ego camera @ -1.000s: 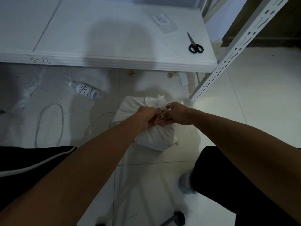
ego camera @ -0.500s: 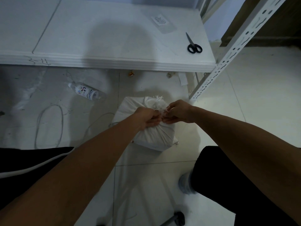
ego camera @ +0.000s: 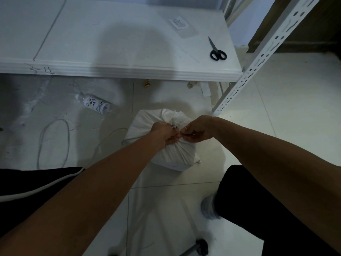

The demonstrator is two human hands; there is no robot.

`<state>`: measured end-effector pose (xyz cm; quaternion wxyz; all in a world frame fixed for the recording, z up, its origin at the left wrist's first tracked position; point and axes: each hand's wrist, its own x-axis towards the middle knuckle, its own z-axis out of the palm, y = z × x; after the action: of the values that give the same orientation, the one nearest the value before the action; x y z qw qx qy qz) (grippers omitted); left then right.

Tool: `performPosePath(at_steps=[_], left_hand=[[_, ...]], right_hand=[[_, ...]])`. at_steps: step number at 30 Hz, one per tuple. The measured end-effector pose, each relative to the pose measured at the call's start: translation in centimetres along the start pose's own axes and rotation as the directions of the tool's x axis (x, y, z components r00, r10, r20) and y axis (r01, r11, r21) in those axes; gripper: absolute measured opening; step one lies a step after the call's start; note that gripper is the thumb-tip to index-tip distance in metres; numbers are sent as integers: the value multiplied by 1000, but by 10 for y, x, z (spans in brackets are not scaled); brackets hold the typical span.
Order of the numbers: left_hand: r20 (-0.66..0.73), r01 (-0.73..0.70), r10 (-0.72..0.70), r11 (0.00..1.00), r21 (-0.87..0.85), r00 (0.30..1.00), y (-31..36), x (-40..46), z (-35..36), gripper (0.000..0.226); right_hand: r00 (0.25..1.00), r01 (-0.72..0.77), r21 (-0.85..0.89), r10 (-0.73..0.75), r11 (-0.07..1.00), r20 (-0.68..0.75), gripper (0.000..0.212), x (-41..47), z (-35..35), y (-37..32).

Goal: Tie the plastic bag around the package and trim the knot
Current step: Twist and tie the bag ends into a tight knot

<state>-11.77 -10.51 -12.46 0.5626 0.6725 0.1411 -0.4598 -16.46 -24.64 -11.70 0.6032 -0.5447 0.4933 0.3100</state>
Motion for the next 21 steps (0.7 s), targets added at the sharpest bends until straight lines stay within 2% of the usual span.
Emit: performPosePath(at_steps=[3, 7, 12, 21], left_hand=[[-38, -5, 6, 1000, 17, 999, -1, 2, 4, 6], [-73, -32, 38, 996, 85, 997, -2, 4, 9, 5], [-61, 29, -27, 999, 42, 998, -1, 7, 3, 6], [17, 73, -73, 997, -13, 997, 0, 5, -1, 9]], right_hand=[[998, -58, -4, 58, 998, 11, 16, 3, -1, -1], [991, -123, 81, 118, 989, 67, 13, 5, -3, -2], [995, -85, 133, 78, 987, 61, 10, 8, -2, -3], [996, -58, 90, 52, 994, 69, 11, 10, -2, -3]])
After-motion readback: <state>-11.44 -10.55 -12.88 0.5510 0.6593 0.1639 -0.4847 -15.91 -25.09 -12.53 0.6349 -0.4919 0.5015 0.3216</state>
